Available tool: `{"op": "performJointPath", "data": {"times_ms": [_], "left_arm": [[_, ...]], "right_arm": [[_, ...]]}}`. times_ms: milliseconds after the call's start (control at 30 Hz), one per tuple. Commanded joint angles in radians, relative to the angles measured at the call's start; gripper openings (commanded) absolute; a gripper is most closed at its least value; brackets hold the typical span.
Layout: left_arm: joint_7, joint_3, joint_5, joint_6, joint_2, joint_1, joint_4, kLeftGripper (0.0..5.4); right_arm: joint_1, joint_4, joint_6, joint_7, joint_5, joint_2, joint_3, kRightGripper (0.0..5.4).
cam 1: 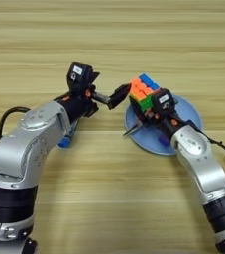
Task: Move the objects on the table
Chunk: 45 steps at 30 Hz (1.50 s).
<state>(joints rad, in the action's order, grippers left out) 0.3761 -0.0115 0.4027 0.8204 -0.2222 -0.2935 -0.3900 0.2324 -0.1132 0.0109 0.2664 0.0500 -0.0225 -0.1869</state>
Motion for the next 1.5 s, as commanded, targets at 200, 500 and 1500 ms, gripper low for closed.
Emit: {"op": "performJointPath", "data": {"times_ms": [200,500,1500], "left_arm": [[-0.026,-0.031,0.003,-0.013,-0.004,-0.029,0.018,5.4],[-0.05,-0.056,0.001,-0.039,0.002,-0.03,0.041,5.4],[-0.061,-0.11,0.016,-0.06,0.002,-0.031,0.066,5.4]], "right_arm": [[-0.037,0.09,-0.022,-0.025,-0.049,-0.058,0.109,3.39],[-0.1,0.151,-0.039,-0.048,-0.089,-0.132,0.234,3.38],[-0.006,-0.324,0.084,-0.129,-0.115,-0.175,0.368,3.38]]}}
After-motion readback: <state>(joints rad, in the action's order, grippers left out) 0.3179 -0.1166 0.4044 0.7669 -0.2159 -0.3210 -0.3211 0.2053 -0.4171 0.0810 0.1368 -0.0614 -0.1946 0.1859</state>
